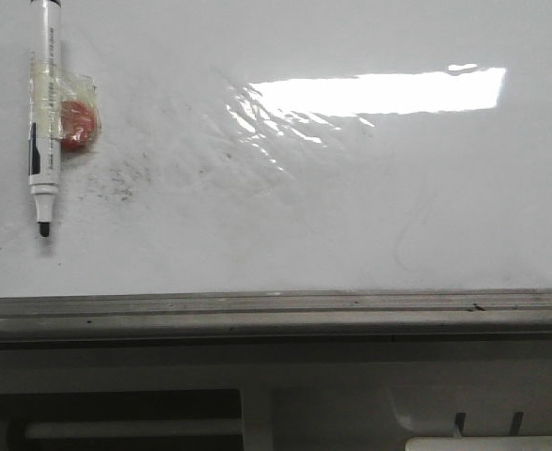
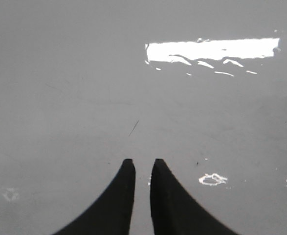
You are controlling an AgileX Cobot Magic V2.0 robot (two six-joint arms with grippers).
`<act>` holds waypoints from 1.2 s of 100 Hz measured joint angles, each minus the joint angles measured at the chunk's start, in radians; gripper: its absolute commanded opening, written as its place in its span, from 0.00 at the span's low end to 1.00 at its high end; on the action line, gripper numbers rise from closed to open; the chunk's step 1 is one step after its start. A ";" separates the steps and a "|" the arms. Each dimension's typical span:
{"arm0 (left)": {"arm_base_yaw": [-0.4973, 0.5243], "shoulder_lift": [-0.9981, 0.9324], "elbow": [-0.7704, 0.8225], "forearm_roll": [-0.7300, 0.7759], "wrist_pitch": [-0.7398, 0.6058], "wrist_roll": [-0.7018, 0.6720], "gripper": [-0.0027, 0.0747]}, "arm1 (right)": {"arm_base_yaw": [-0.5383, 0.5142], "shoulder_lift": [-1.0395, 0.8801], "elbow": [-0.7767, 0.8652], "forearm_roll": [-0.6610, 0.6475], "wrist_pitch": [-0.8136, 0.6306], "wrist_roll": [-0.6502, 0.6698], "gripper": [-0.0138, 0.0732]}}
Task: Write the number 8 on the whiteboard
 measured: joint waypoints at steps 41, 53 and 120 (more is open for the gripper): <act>-0.023 0.168 0.019 -0.081 -0.207 0.000 0.51 | 0.000 0.020 0.000 0.008 0.004 0.000 0.09; -0.122 0.241 0.019 -0.080 -0.227 0.000 0.51 | 0.000 0.020 0.000 0.008 0.006 0.000 0.09; -0.703 0.644 0.009 -0.152 -0.575 0.000 0.51 | 0.000 0.020 0.000 0.008 0.018 -0.003 0.09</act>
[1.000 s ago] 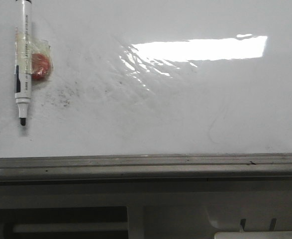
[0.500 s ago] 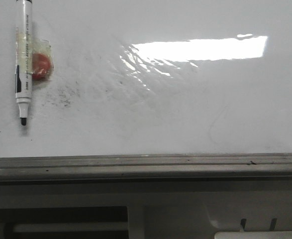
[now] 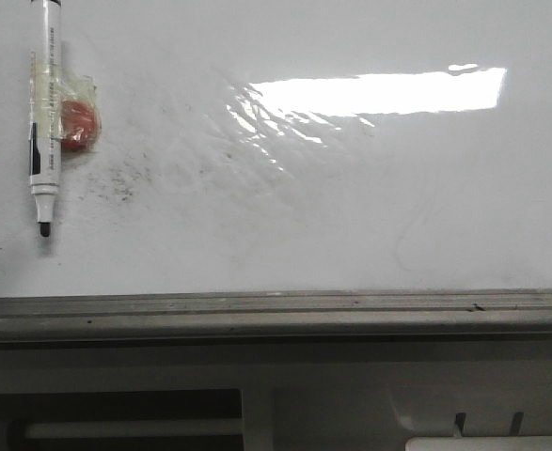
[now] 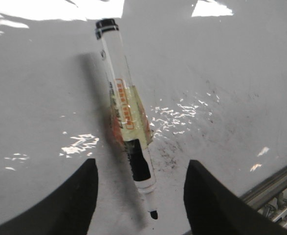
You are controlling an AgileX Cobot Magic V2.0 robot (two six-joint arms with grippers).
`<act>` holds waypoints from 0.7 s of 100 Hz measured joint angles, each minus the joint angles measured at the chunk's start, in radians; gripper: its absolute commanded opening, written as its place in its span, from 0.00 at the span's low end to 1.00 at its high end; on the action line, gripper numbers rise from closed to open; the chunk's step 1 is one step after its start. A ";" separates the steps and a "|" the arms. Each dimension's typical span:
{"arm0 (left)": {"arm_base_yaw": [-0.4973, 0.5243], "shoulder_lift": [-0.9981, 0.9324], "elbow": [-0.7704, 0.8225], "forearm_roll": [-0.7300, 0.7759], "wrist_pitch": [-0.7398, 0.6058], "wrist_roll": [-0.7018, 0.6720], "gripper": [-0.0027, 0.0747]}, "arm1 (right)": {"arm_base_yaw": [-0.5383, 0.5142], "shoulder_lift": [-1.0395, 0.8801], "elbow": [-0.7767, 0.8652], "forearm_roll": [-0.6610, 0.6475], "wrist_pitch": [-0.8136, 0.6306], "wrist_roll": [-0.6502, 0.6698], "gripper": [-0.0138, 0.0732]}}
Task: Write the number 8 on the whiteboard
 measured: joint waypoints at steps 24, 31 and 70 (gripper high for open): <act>-0.028 0.170 -0.066 -0.006 -0.050 0.000 0.51 | 0.000 0.000 0.000 0.000 0.000 0.000 0.09; -0.028 0.208 -0.083 -0.012 -0.060 0.000 0.51 | 0.000 0.000 0.000 0.000 0.000 0.000 0.09; -0.028 0.285 -0.105 -0.169 -0.097 0.004 0.10 | 0.106 0.026 0.000 0.000 0.017 0.000 0.09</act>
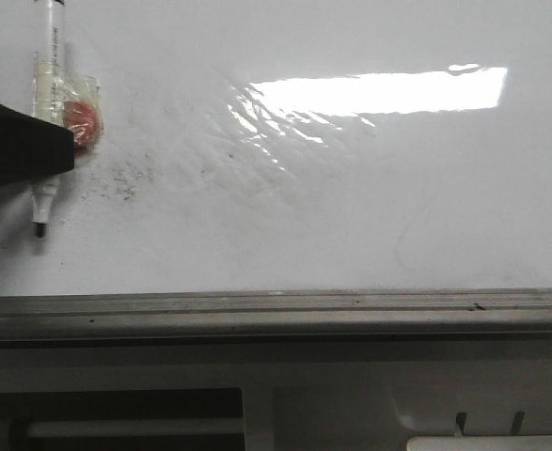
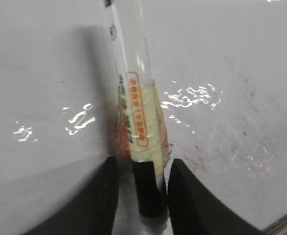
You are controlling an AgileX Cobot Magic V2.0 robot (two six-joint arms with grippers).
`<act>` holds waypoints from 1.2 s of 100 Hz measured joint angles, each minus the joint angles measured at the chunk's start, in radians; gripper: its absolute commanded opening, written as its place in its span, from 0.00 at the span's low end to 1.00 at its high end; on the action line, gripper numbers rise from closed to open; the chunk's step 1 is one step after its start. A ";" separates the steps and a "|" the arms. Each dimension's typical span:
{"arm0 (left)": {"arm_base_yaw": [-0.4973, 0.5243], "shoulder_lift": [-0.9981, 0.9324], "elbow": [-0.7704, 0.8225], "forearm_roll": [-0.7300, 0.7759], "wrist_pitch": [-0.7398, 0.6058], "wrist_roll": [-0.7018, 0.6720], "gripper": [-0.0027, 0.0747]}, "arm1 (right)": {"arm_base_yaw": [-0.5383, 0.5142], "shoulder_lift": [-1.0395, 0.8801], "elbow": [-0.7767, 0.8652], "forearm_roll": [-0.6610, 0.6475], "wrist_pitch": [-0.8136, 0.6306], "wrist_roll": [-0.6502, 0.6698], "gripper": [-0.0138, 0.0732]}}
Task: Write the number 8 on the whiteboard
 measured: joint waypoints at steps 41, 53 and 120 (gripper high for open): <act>0.000 0.006 -0.002 0.163 0.034 0.008 0.01 | 0.370 0.225 -0.154 0.013 0.101 0.000 0.34; -0.016 0.006 -0.002 0.316 0.039 0.009 0.01 | 0.515 0.325 -0.247 0.013 0.103 0.000 0.51; -0.061 0.006 -0.002 0.851 -0.033 0.013 0.01 | 0.937 0.776 -0.591 0.041 -0.024 0.000 0.52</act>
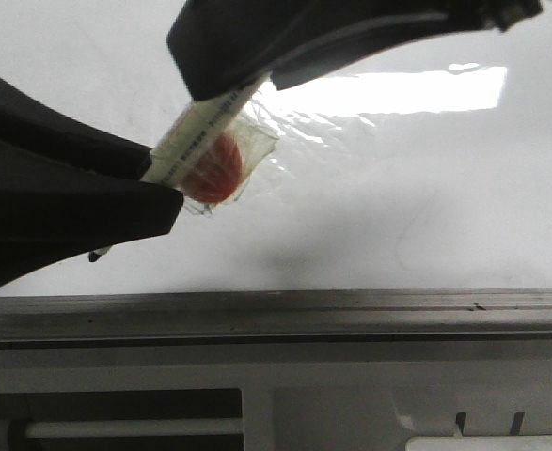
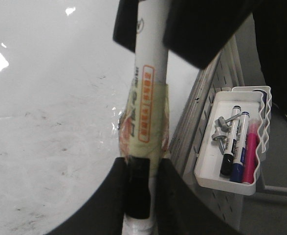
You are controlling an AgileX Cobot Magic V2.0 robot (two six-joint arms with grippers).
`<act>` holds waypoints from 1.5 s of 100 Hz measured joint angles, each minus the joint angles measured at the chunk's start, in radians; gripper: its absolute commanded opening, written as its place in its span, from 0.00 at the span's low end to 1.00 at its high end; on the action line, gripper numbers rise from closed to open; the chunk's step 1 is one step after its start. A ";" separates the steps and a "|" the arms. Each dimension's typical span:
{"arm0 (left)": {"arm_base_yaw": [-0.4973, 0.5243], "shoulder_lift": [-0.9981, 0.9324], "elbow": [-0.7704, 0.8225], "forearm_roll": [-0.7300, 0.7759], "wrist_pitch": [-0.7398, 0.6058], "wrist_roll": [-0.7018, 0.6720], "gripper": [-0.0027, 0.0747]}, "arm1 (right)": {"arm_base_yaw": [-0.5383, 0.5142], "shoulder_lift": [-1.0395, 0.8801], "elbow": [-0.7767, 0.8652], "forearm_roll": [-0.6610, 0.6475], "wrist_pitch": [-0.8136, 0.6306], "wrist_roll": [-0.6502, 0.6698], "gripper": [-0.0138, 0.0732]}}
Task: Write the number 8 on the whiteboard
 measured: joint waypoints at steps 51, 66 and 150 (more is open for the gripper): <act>0.000 0.002 0.002 0.033 -0.002 0.014 0.09 | 0.003 0.076 -0.022 0.050 0.036 0.000 0.08; 0.000 0.002 0.002 0.032 -0.002 0.013 0.34 | 0.003 0.076 -0.022 0.051 0.036 0.003 0.08; 0.237 -0.750 0.008 -0.325 0.547 0.010 0.37 | -0.260 0.084 -0.279 0.097 0.132 0.040 0.09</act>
